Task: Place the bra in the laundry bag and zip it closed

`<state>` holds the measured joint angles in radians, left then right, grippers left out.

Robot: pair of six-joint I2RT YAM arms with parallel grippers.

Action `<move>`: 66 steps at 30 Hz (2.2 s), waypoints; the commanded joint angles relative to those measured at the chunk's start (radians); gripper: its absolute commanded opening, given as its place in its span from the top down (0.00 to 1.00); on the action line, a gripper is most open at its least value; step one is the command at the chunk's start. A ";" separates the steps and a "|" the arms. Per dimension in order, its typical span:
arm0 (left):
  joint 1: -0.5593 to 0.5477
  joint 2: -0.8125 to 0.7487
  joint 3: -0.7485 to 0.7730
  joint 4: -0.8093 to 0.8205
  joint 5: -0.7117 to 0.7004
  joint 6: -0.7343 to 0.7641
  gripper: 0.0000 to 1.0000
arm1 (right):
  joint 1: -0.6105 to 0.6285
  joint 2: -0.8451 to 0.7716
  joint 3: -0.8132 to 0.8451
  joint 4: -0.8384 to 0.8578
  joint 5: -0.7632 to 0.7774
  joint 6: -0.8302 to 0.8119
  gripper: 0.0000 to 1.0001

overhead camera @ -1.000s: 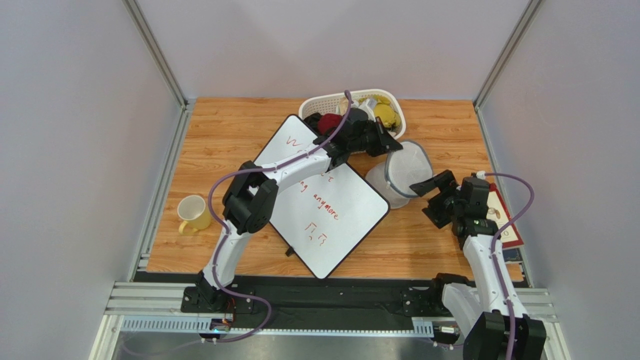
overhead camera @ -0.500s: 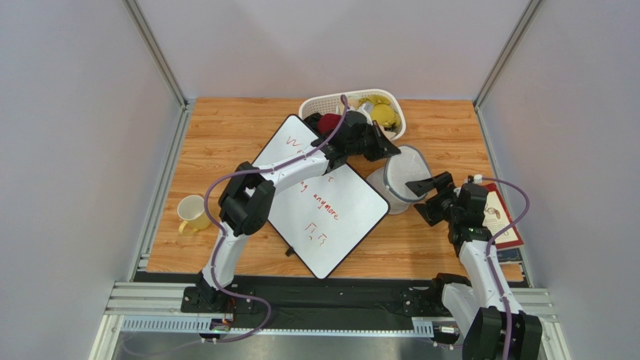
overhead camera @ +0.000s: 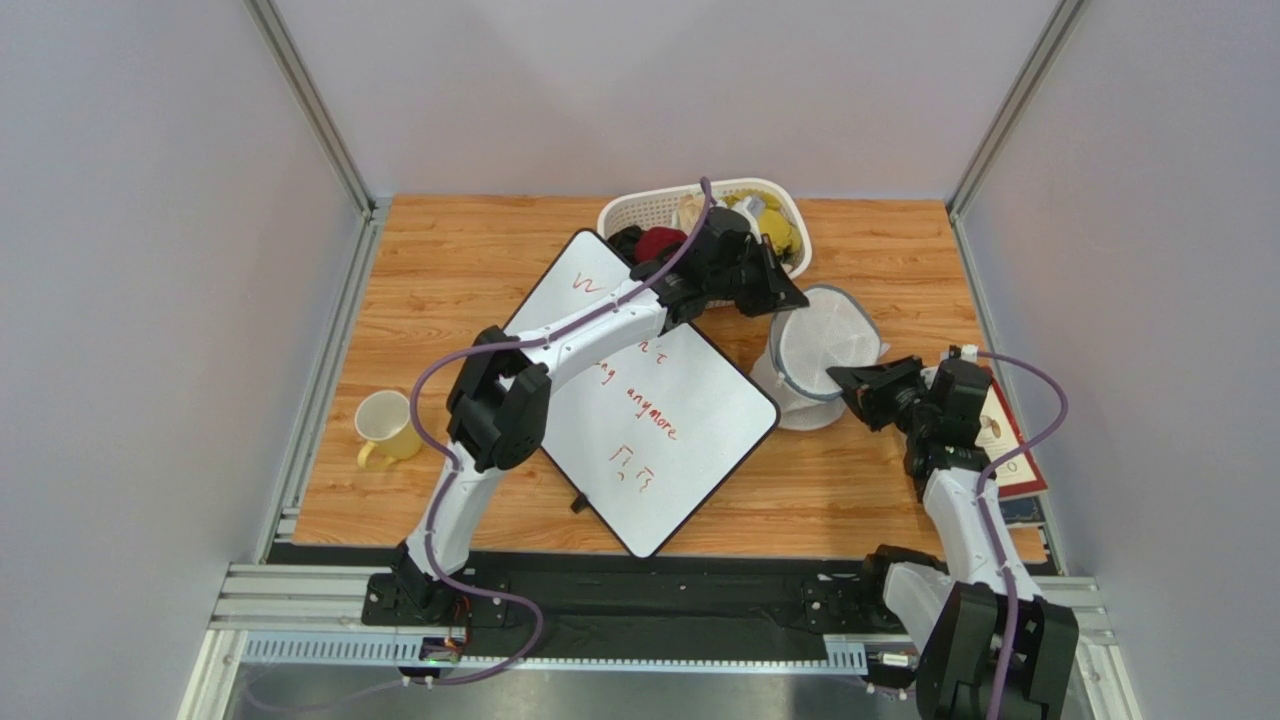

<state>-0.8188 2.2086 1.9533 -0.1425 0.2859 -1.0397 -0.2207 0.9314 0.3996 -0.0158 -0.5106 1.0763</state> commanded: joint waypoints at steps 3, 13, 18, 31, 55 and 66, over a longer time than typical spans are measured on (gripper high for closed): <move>-0.005 0.026 0.180 -0.293 -0.029 0.266 0.78 | -0.049 0.078 0.100 -0.021 -0.101 -0.030 0.97; -0.016 -0.131 0.150 -0.462 -0.212 0.625 0.30 | -0.063 0.121 0.186 -0.064 -0.161 -0.038 0.99; -0.049 -0.179 0.101 -0.453 -0.174 0.814 0.50 | -0.069 0.156 0.240 -0.069 -0.184 -0.010 0.99; -0.126 -0.213 0.015 -0.367 -0.140 0.954 0.53 | -0.071 0.195 0.311 -0.087 -0.200 0.031 1.00; -0.152 -0.144 0.067 -0.405 -0.240 0.911 0.44 | -0.072 0.170 0.295 -0.062 -0.238 0.123 1.00; -0.154 -0.122 0.085 -0.371 -0.191 0.897 0.44 | -0.074 0.153 0.283 -0.053 -0.273 0.137 1.00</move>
<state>-0.9665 2.0785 1.9911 -0.5514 0.0856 -0.1345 -0.2897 1.1160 0.6685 -0.1223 -0.7288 1.1854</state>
